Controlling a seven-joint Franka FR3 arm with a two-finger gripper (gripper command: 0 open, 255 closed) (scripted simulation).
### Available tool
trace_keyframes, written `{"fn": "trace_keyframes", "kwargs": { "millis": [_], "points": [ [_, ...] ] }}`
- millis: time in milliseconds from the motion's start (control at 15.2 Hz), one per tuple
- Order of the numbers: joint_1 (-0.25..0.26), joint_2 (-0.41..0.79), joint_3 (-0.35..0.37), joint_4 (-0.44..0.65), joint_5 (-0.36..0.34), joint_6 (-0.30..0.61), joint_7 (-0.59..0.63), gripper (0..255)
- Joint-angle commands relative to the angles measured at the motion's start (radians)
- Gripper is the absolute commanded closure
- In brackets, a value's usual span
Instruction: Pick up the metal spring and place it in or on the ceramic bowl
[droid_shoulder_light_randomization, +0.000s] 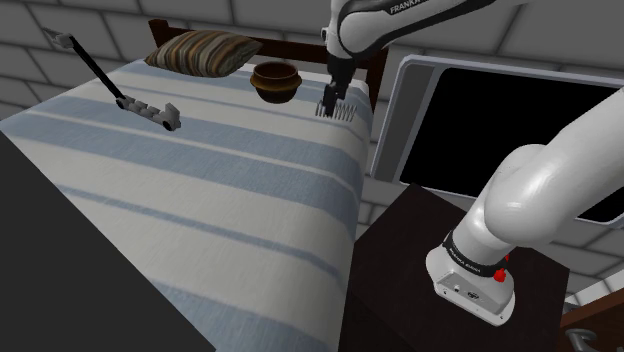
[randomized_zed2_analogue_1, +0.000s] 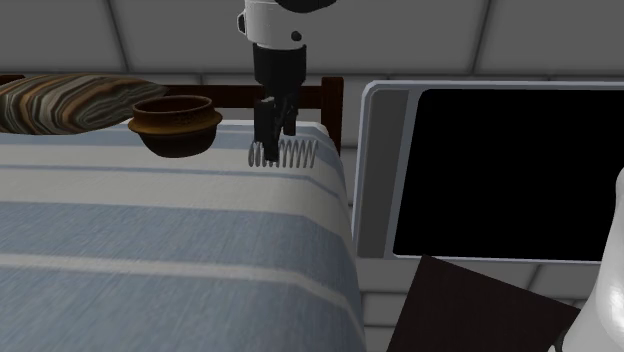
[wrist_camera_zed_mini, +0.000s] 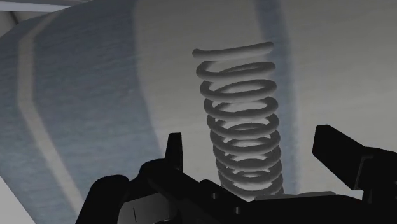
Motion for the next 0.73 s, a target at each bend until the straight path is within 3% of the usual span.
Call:
{"fn": "trace_keyframes", "kwargs": {
  "millis": [0,594,660],
  "points": [
    [-0.001,0.013,-0.002,-0.014,-0.002,0.028,0.000,0],
    [-0.002,0.016,-0.003,-0.018,-0.002,0.035,0.000,0],
    [-0.002,0.016,-0.003,-0.018,-0.002,0.035,0.000,255]
  ]
}}
